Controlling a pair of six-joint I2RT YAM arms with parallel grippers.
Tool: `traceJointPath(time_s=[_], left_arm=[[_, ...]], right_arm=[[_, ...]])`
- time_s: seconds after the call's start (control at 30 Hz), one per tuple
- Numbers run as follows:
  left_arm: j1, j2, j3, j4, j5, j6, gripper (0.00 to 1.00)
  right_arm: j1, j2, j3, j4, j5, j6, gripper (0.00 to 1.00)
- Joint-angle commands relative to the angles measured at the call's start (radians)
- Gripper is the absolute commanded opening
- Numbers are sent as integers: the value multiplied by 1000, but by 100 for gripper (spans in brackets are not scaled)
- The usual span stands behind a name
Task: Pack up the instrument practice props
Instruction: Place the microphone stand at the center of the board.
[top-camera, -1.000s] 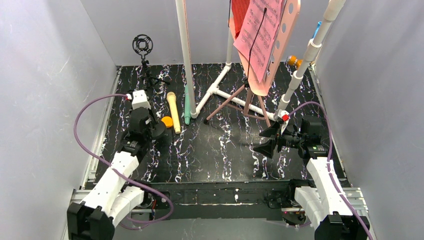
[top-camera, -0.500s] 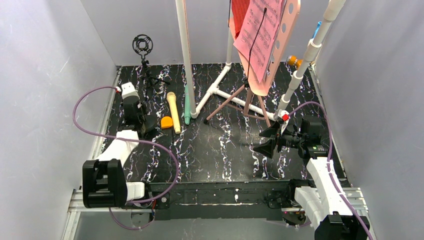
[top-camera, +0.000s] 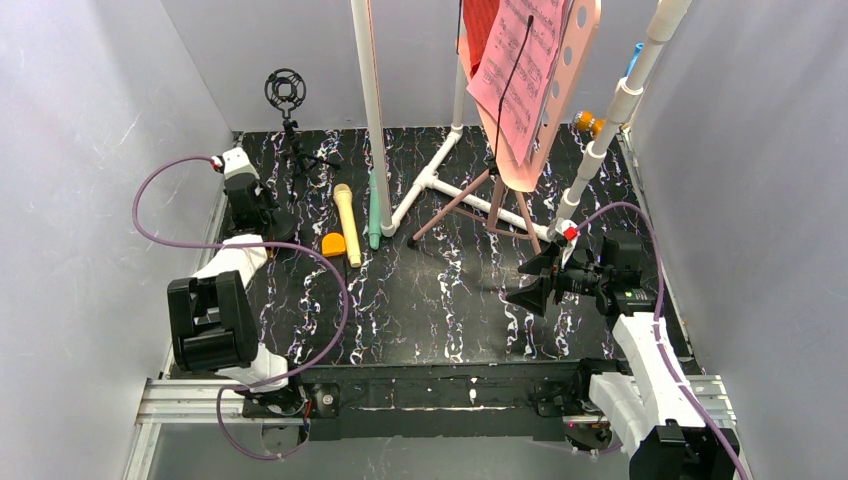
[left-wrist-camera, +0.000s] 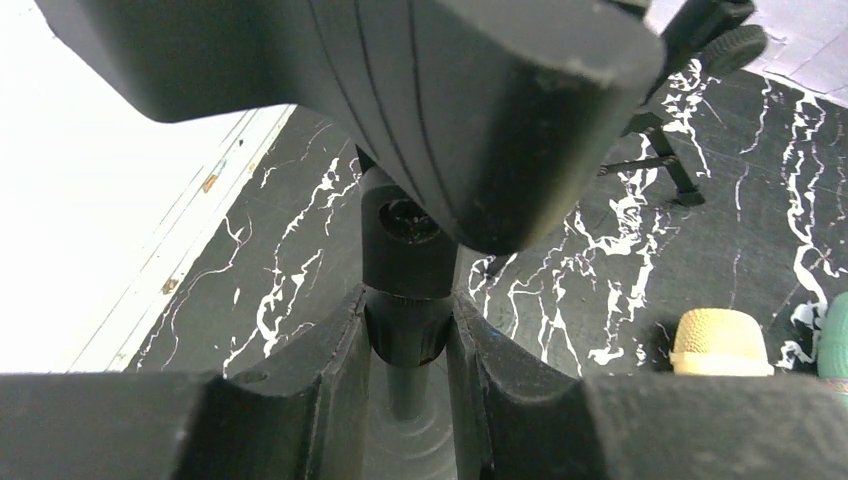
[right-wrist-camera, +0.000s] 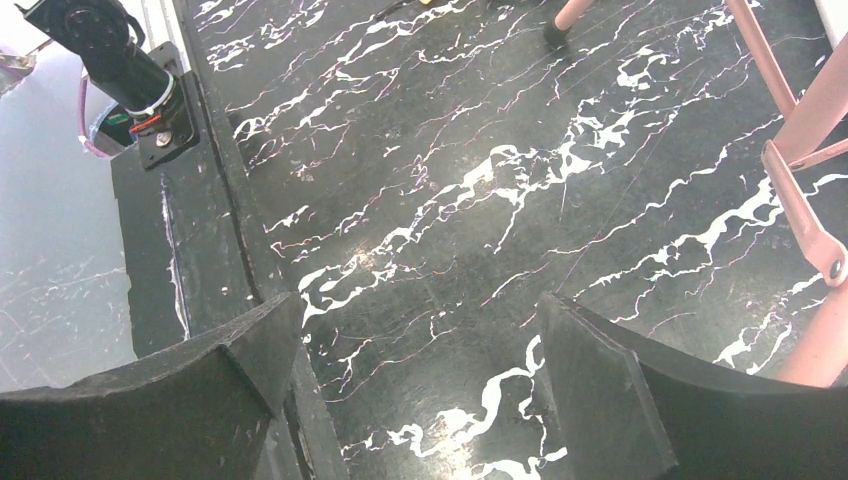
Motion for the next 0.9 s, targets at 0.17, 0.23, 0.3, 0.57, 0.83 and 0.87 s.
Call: traceJointPath(time_s=[0.17,0.23,0.3,0.57,0.83,0.87], left_arm=[[40,67,122,79,20,40,10],[43,77,116,80,34,45,29],[46,82,102,80,40,45,54],[51,31,29,75,59,19,87],[51,-185,-107,-16,165,-112,98],[50,-220,-120,-39,168,-136,98]], right_arm=[[-4,19,30,38,-19,5,96],[-4,21,31,39,-18,5,96],[-4,25,31,40,-18,6,96],[-4,29,31,44,-16,7,96],[-4,29,33,44,-13,6,96],[-4,31,32,44,-12,7,96]])
